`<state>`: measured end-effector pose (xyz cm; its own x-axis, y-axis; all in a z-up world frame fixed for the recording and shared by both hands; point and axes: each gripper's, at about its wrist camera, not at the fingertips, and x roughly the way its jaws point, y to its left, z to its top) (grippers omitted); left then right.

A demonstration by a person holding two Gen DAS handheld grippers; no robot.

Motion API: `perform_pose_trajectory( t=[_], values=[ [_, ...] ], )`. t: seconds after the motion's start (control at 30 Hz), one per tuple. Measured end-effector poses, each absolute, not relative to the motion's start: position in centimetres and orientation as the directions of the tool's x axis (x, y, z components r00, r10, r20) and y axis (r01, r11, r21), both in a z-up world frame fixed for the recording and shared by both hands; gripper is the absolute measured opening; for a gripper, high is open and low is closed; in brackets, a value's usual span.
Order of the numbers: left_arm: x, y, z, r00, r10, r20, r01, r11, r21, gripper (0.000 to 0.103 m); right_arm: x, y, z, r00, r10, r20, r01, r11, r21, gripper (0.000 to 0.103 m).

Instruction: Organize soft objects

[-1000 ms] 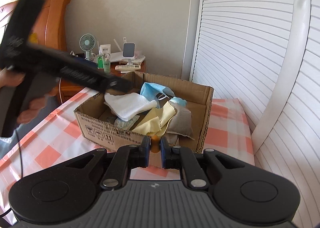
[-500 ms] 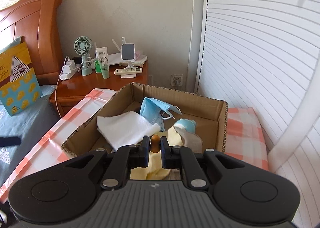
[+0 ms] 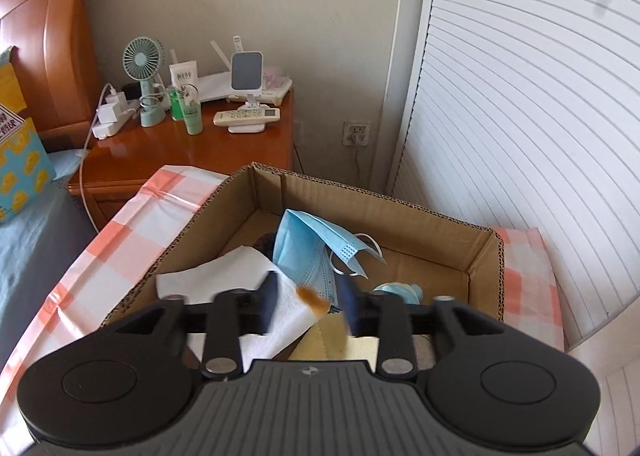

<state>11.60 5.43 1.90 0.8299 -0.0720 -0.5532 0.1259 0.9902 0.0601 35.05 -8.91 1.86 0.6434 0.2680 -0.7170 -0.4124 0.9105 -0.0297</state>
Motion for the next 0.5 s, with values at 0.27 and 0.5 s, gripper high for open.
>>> perform_pose_trajectory(
  t=[0.27, 0.5],
  values=[
    [11.7, 5.9, 2.1, 0.820, -0.090, -0.565, 0.118, 0.993, 0.013, 0.102, 33.2, -9.9, 2.3, 0.679, 0.245, -0.692, -0.369, 0.929, -0.033, 0.101],
    [11.6, 6.2, 2.5, 0.817, -0.075, -0.572, 0.083, 0.997, -0.013, 0.102, 29.9, -11.4, 3.5, 0.685, 0.206, -0.699, -0.304, 0.953, -0.018, 0.103]
  ],
)
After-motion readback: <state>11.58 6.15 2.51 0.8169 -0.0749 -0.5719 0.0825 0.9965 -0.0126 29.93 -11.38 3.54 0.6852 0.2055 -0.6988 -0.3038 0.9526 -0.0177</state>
